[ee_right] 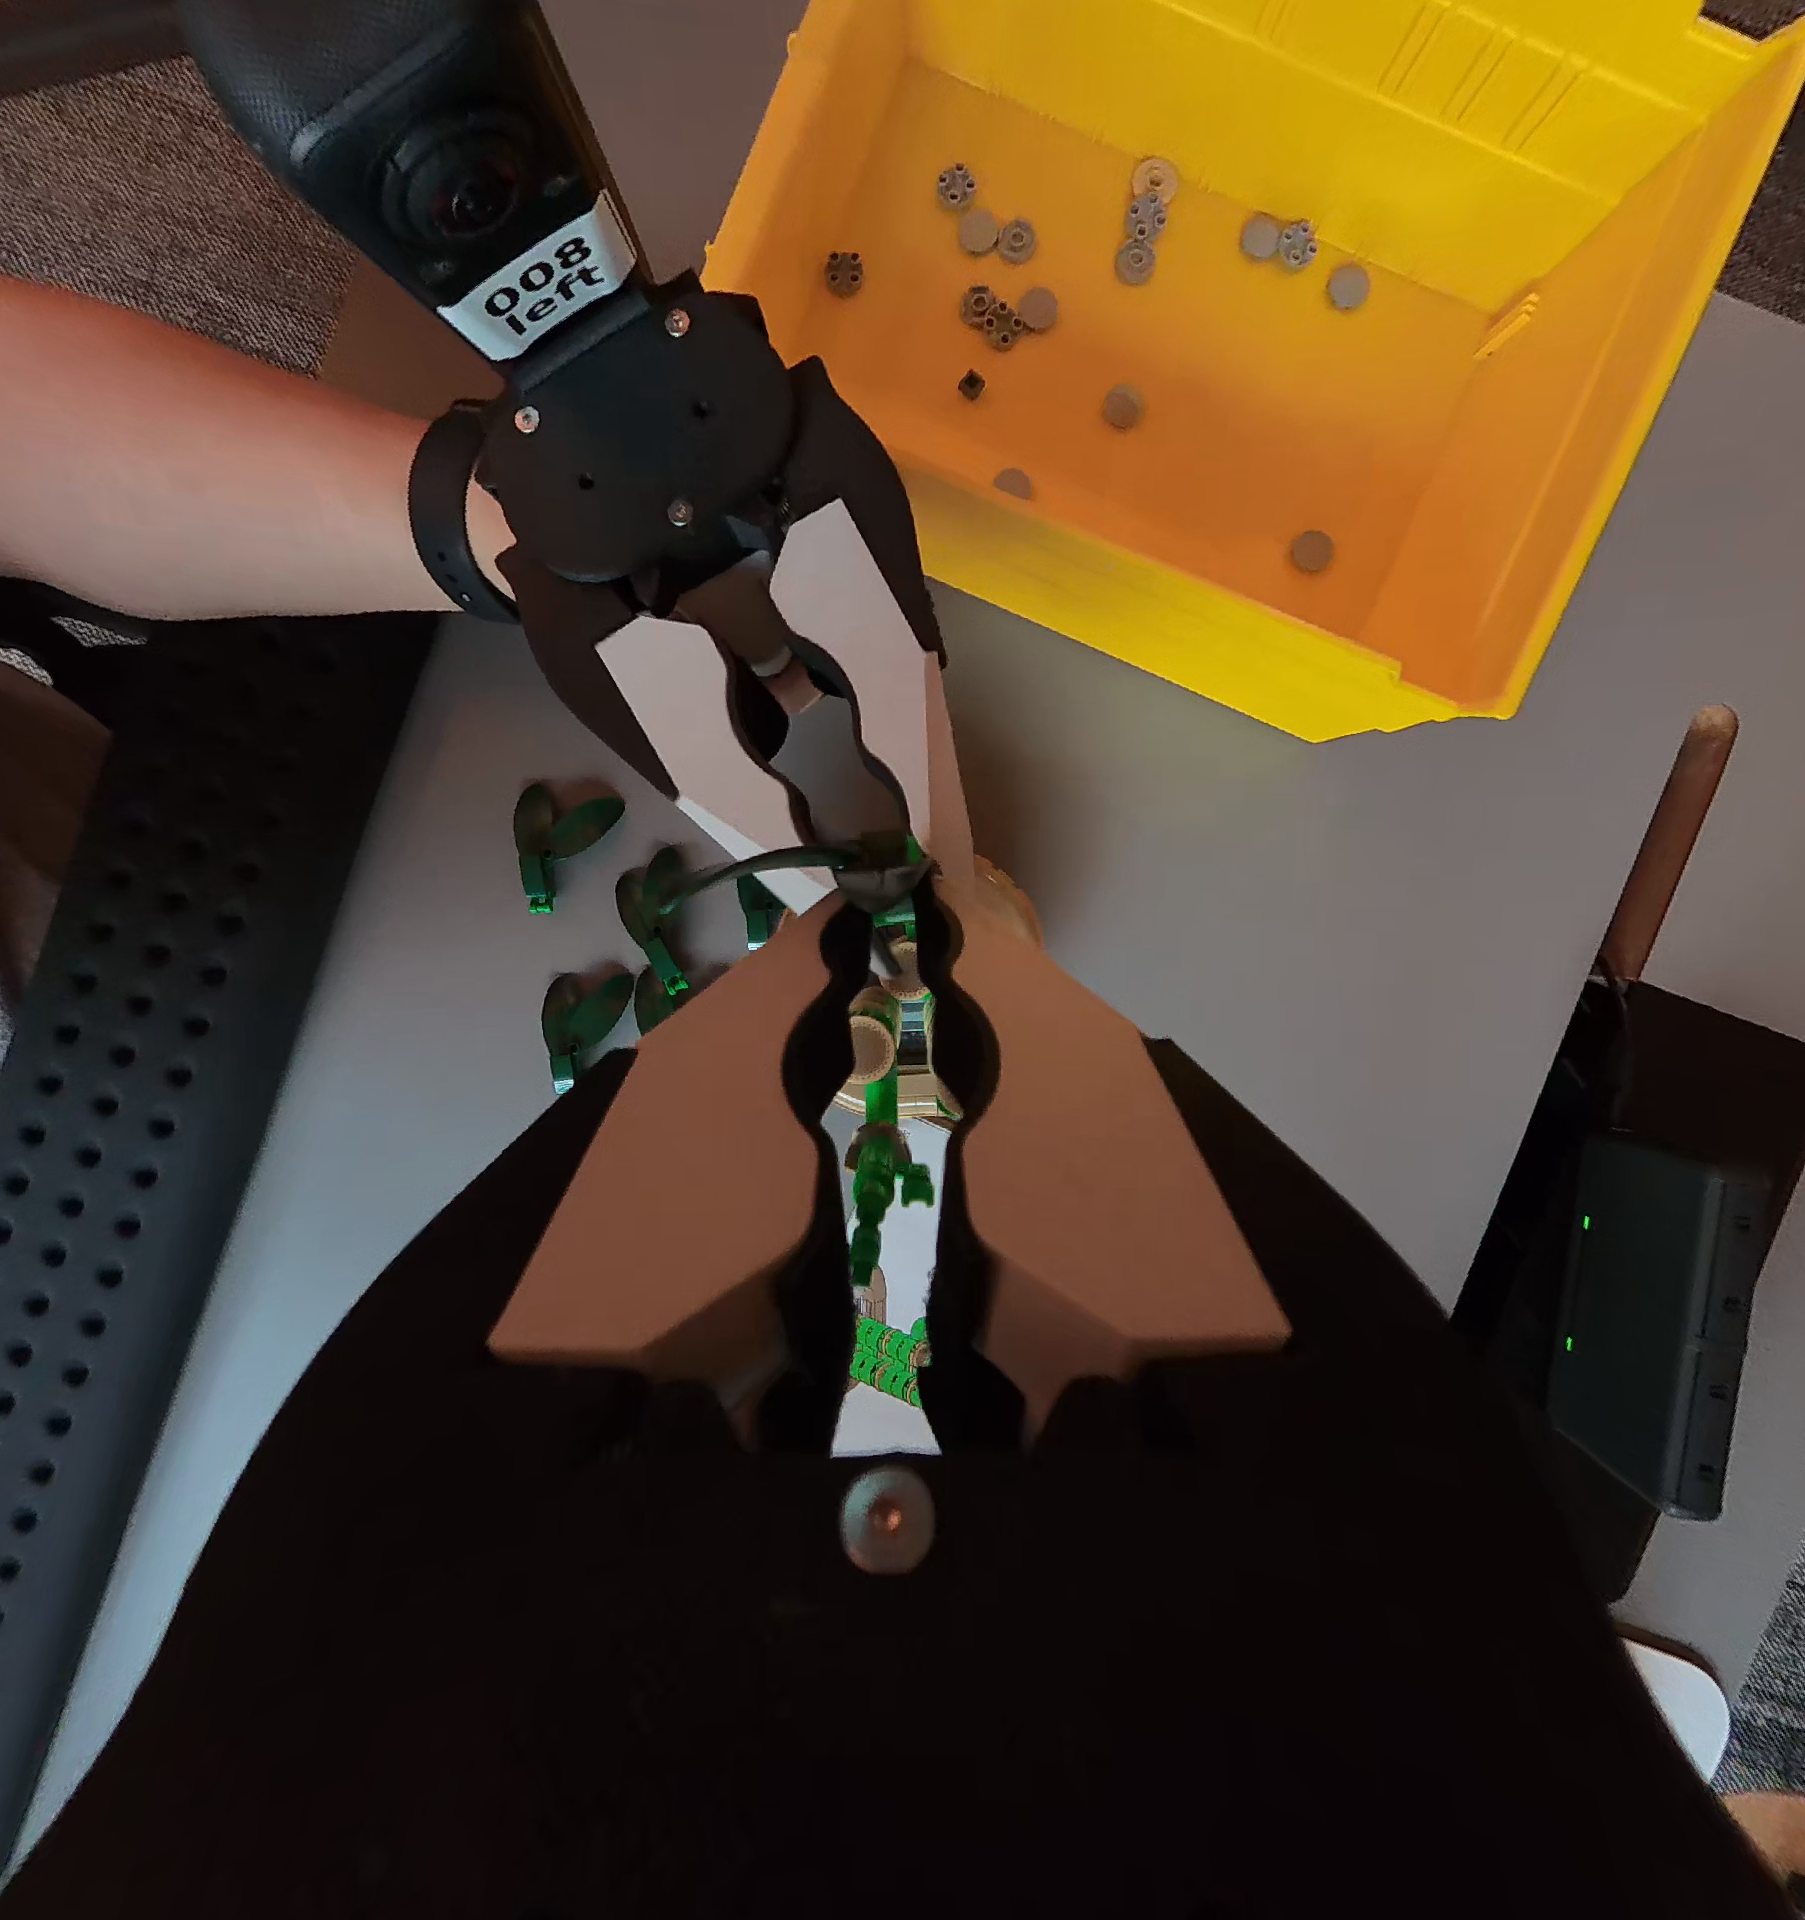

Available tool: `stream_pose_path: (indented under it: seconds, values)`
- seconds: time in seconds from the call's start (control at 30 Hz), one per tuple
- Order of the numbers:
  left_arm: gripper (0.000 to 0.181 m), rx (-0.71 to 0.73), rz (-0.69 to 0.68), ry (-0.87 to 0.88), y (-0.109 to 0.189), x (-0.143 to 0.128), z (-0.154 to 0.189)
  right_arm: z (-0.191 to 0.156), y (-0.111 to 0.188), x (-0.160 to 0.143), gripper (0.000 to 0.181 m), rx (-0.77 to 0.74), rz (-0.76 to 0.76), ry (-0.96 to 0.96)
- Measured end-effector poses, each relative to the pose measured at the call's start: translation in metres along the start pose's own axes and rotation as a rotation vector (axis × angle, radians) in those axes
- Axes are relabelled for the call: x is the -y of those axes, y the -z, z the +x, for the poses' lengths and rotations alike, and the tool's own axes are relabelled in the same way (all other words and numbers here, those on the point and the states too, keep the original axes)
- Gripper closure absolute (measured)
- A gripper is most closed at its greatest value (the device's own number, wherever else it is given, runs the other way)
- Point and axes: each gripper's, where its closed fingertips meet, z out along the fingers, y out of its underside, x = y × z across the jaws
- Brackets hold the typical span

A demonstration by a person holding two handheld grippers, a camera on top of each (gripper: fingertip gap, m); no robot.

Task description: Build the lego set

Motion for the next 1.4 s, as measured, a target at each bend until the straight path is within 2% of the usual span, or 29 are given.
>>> stream_pose_path:
  seconds: [0.1, 0.33, 0.57, 0.77, 0.9, 1.07, 1.17, 1.3, 1.4]
  values:
    - [0.154, 0.017, 0.063, 0.034, 0.004, 0.012, -0.004, 0.000, -0.001, 0.001, 0.174, 0.008, 0.003, -0.006]
    - [0.155, -0.005, 0.065, 0.017, 0.000, 0.015, 0.000, 0.001, 0.001, -0.001, 0.174, -0.016, 0.018, 0.027]
    - [0.139, -0.027, 0.064, 0.035, 0.004, 0.025, 0.003, 0.002, 0.011, 0.008, 0.174, -0.089, 0.105, 0.119]
    - [0.145, -0.016, 0.012, 0.050, -0.001, 0.012, -0.006, 0.000, 0.010, 0.011, 0.175, -0.058, 0.099, 0.077]
    - [0.145, -0.060, 0.039, 0.037, -0.004, 0.018, 0.003, 0.003, 0.010, 0.013, 0.174, -0.100, 0.093, 0.079]
    - [0.148, 0.053, 0.053, 0.108, -0.003, 0.017, -0.009, 0.005, 0.019, 0.018, 0.175, -0.134, 0.127, 0.046]
    - [0.149, 0.057, 0.100, 0.104, 0.001, 0.019, -0.007, 0.004, 0.021, 0.017, 0.174, -0.150, 0.114, 0.037]
    - [0.160, 0.042, 0.220, 0.126, 0.012, 0.036, -0.009, 0.004, 0.024, 0.016, 0.174, -0.200, 0.112, 0.038]
    - [0.160, 0.010, 0.241, 0.159, 0.015, 0.041, -0.010, 0.002, 0.024, 0.016, 0.174, -0.211, 0.119, 0.046]
